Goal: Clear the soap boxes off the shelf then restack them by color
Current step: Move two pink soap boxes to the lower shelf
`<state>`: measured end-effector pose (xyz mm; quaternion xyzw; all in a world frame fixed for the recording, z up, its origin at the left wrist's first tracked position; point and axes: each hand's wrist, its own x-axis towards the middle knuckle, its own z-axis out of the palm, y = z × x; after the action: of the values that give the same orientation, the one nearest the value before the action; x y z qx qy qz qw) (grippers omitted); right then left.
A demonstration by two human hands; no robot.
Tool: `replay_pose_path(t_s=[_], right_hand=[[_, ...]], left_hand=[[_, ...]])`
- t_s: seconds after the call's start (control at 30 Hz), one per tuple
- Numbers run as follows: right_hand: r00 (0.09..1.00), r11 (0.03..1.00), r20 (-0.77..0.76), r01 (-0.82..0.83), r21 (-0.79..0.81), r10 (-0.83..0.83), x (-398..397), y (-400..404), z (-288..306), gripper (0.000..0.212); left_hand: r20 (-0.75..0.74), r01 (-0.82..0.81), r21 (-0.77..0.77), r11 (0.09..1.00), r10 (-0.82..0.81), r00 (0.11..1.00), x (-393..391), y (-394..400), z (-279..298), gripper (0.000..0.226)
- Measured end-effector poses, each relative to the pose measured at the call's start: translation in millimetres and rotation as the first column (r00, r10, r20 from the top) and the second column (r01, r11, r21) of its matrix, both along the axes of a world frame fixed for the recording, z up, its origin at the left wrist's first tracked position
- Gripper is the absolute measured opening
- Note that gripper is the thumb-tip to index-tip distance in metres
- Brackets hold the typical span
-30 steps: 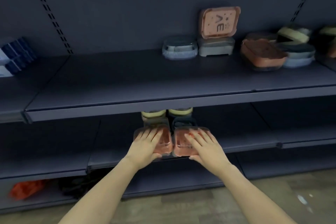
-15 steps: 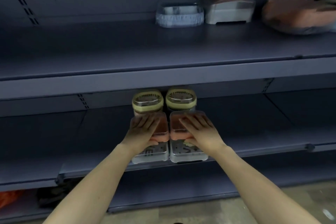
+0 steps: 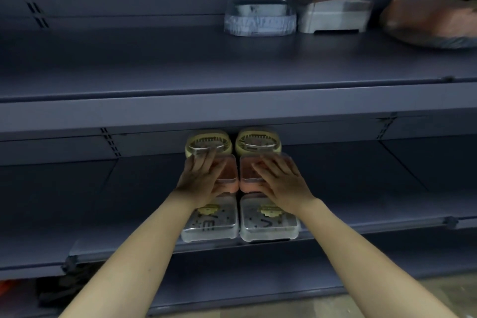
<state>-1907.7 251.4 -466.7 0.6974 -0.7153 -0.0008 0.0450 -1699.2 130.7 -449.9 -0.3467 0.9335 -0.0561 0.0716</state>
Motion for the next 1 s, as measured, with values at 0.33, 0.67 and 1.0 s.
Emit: replay_pose_path(t_s=[0.33,0.67,1.0], right_hand=[[0.999,0.998,0.008,0.052,-0.025,-0.052,29,31,48,0.057],[0.995,0.996,0.048,0.085,-0.023,-0.084,84,116,128,0.053],[0.993,0.986,0.048,0.117,-0.119,-0.112,104,184,204,0.05]], left_hand=[[-0.051,-0.106,0.097,0.99,0.111,0.993,24,53,48,0.077],[-0.02,-0.052,0.11,0.993,0.055,0.998,70,133,128,0.067],[-0.205,0.014,0.137,0.99,0.014,0.979,95,206,199,0.068]])
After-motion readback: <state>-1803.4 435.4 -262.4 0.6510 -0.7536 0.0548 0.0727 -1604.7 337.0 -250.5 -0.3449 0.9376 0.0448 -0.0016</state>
